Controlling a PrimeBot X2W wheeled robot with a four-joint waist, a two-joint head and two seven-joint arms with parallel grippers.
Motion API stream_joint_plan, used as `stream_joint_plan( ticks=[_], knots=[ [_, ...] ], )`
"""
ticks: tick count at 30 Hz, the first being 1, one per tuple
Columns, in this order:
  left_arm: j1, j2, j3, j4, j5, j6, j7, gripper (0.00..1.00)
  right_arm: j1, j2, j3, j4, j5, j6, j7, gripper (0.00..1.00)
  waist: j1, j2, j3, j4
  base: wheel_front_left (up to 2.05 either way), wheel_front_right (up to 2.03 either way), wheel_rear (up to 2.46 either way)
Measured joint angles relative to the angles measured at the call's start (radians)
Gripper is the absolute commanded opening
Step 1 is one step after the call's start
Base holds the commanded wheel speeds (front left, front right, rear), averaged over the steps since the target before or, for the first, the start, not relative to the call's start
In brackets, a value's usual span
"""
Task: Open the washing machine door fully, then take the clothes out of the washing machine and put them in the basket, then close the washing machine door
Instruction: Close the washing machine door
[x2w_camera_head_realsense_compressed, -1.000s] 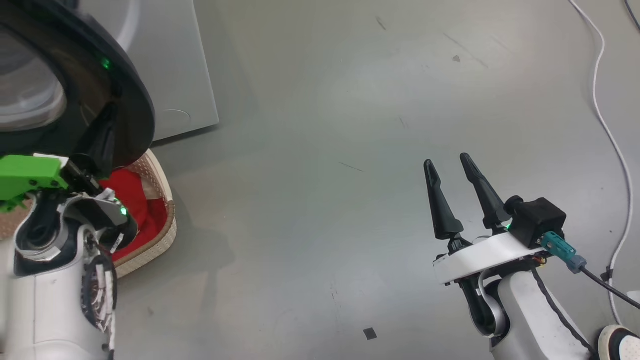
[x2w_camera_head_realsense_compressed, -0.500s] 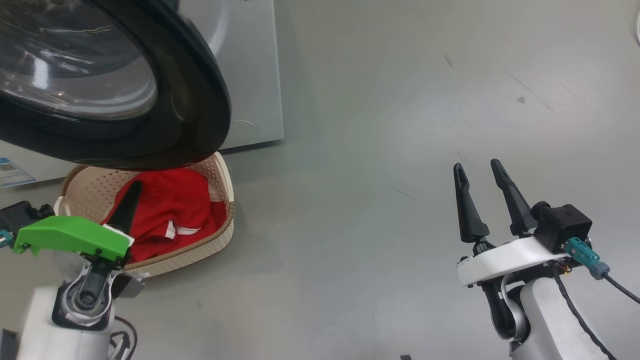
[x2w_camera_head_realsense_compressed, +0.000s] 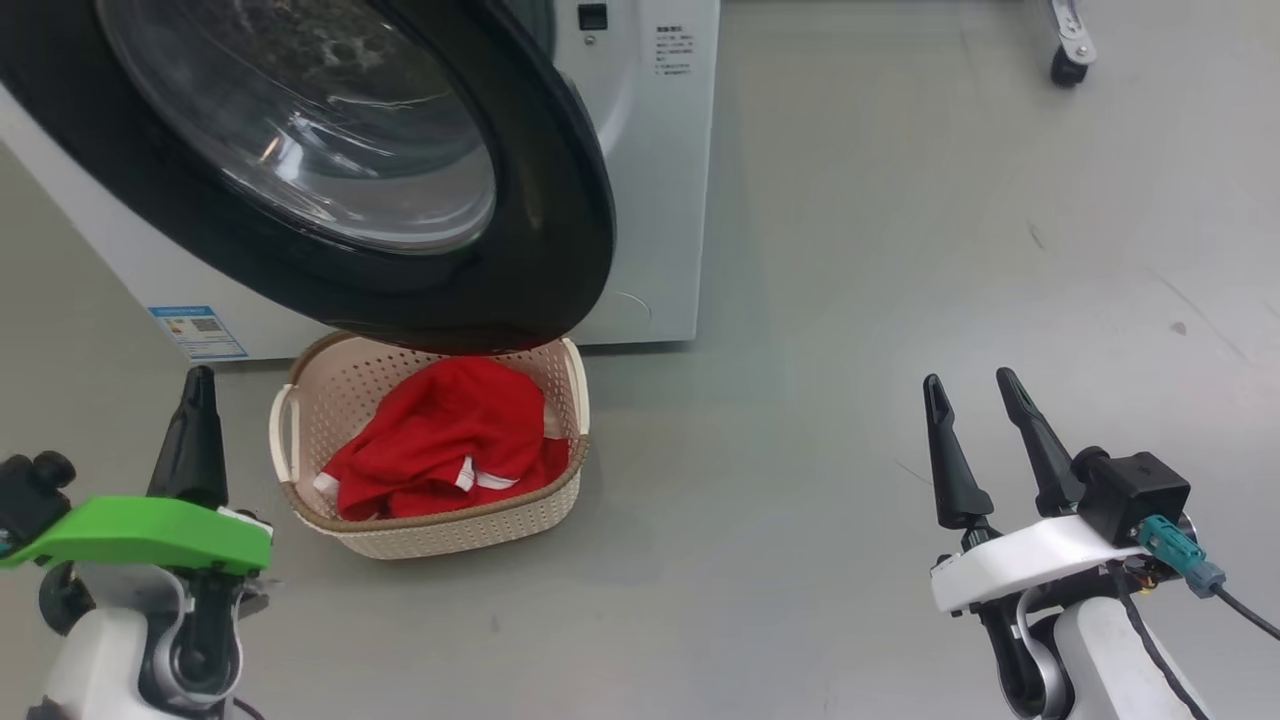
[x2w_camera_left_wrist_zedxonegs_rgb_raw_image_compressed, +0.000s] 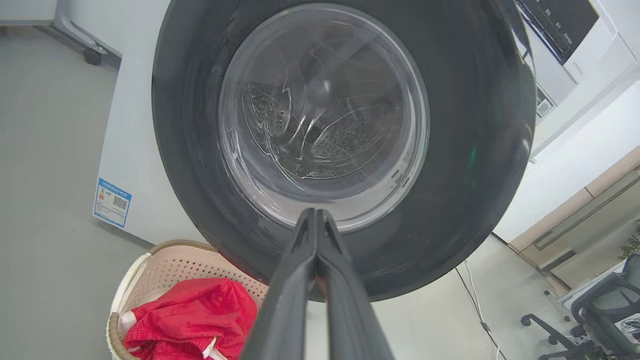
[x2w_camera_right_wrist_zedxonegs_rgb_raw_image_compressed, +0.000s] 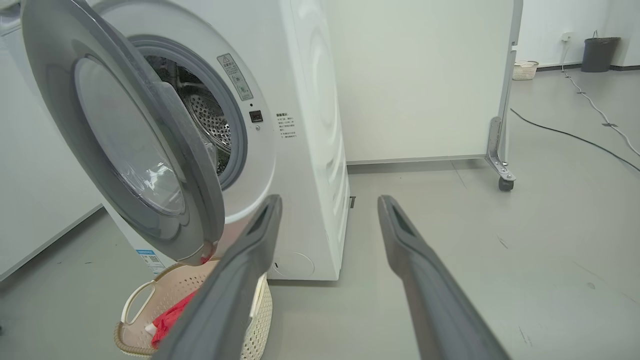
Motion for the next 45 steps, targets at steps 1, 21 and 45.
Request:
stream_joint_plan(
  ticks=[1, 21, 45],
  knots=[
    [0.008, 0.002, -0.01, -0.007, 0.023, -0.002, -0.019, 0.0, 0.003, 0.0, -0.001, 0.0, 0.0, 0.0, 0.0, 1.0, 0.0, 0.0, -0.007, 0.011, 0.0, 0.0, 0.0],
    [0.179, 0.041, -0.118, -0.067, 0.384, 0.064, -0.164, 1.0, 0.052, 0.012, 0.007, -0.007, -0.008, 0.002, 0.0, 1.0, 0.0, 0.0, -0.107, 0.126, 0.0, 0.0, 0.0],
    [0.216, -0.01, -0.138, -0.102, 0.483, 0.074, -0.164, 1.0, 0.057, 0.016, 0.007, -0.011, -0.009, 0.003, 0.0, 1.0, 0.0, 0.0, -0.115, 0.134, 0.0, 0.0, 0.0]
  ],
)
